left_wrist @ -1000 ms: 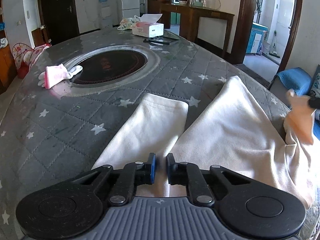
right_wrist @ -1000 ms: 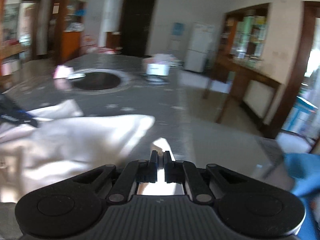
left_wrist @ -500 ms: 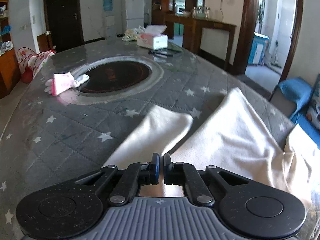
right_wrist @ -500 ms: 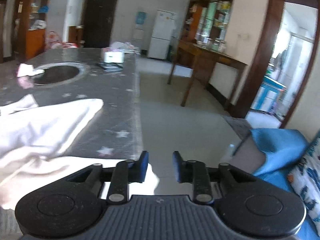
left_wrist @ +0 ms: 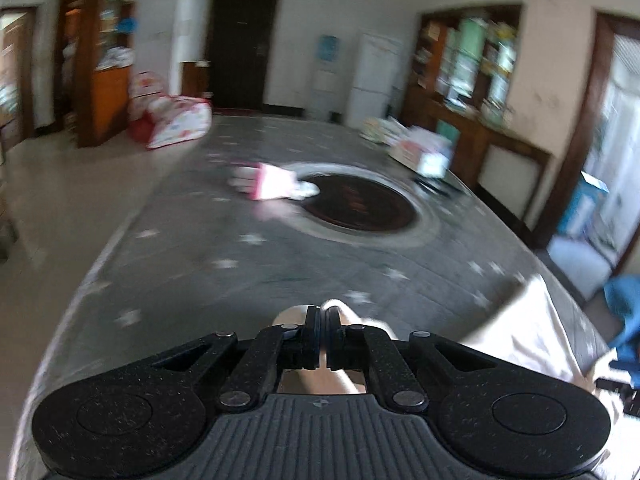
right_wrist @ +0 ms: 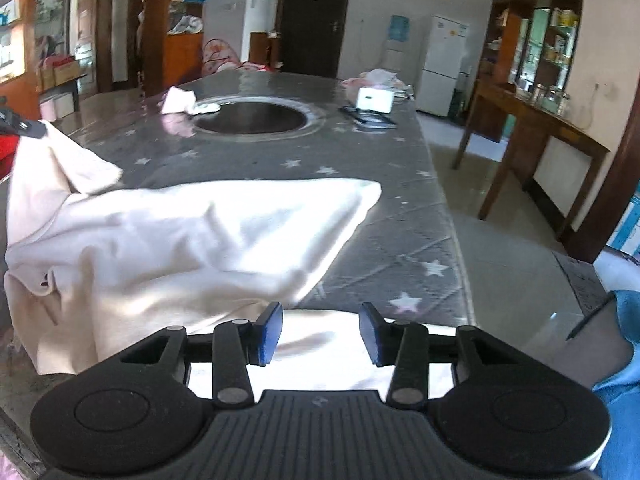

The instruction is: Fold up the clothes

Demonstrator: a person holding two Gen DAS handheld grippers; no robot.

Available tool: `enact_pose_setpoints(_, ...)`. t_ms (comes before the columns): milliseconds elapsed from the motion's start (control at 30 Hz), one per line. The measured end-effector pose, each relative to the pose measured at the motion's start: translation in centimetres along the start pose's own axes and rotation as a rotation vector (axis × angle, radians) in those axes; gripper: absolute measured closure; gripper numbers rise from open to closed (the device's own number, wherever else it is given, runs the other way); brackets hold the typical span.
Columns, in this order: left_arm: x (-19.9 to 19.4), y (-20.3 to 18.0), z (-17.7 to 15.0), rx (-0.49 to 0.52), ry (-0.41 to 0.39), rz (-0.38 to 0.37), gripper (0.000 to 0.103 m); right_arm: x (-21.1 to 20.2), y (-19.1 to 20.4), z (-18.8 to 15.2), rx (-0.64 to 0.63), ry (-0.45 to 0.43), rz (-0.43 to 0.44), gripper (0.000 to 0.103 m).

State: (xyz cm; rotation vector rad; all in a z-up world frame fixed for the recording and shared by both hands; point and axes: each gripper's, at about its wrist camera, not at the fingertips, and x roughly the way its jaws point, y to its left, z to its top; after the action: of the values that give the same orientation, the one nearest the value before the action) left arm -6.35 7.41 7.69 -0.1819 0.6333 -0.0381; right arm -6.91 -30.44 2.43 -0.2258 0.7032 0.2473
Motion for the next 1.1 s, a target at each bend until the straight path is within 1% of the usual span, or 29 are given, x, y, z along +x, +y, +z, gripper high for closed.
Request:
enact_pose_setpoints(167, -3.0, 4.6, -0.8, -0.125, -0.023, 0.058, 0.1, -0.2, 0.3, 0.1, -0.013, 0.007, 0.009, 0.06)
enact_pose_setpoints(300, -3.6, 5.5, -2.1, -0.132, 0.011, 0.089, 0.1, -0.9, 0.5, 0.2, -0.024, 0.004, 0.033, 0.059)
enact_pose_setpoints(367, -3.9, 5.9, -2.8, -0.136, 0.028, 0.104, 0.1, -1.4, 0.9, 0.3, -0.034, 0.002, 0.072, 0.059)
enact_pose_setpoints(467, -4.4, 6.6, -3.8, -0.141, 0.053, 0.127, 0.1, -2.2, 2.2, 0.1, -0.086, 0.011, 0.147, 0.059)
enact_pose_setpoints(567, -4.9, 7.3, -4.8, -0.147, 0.078, 0.15, 0.1, -2.9, 3.4, -0.2, -0.141, 0.027, 0.216, 0.052)
enact_pose_setpoints(667, -5.4, 7.9, -5.8, -0.152, 0.104, 0.174, 0.1, -3.2, 4.7, -0.7, -0.203, 0.054, 0.277, 0.052)
enact_pose_setpoints(767, -5.8, 8.6, -6.7, -0.157, 0.127, 0.194, 0.093, -3.0, 5.6, -1.2, -0.259, 0.085, 0.302, 0.052)
enact_pose_setpoints(800, -5.8, 8.6, -6.7, -0.157, 0.131, 0.195, 0.087, -3.1, 5.6, -1.2, -0.262, 0.088, 0.304, 0.052)
enact_pose_setpoints(867, -6.0, 8.3, -6.5, -0.128, 0.123, 0.209, 0.082, -3.3, 5.3, -1.2, -0.259, 0.083, 0.306, 0.051)
enact_pose_setpoints(933, -6.2, 7.3, -6.2, -0.064, 0.107, 0.226, 0.08, -3.6, 4.8, -0.9, -0.25, 0.071, 0.301, 0.05)
enact_pose_setpoints(967, -6.2, 6.6, -6.1, -0.021, 0.098, 0.23, 0.077, -3.6, 4.5, -0.7, -0.245, 0.065, 0.295, 0.05)
enact_pose_setpoints(1000, -6.2, 5.9, -6.0, 0.019, 0.089, 0.234, 0.071, -3.6, 4.2, -0.5, -0.24, 0.059, 0.29, 0.049)
enact_pose_setpoints(1033, -6.1, 5.3, -5.9, 0.054, 0.083, 0.235, 0.067, -3.7, 4.1, -0.5, -0.234, 0.056, 0.284, 0.049)
enact_pose_setpoints(1067, -5.9, 4.7, -5.8, 0.083, 0.078, 0.23, 0.064, -3.6, 3.9, -0.3, -0.228, 0.054, 0.276, 0.049)
enact_pose_setpoints(1100, -5.7, 4.2, -5.7, 0.108, 0.075, 0.225, 0.064, -3.4, 3.8, -0.2, -0.222, 0.053, 0.268, 0.049)
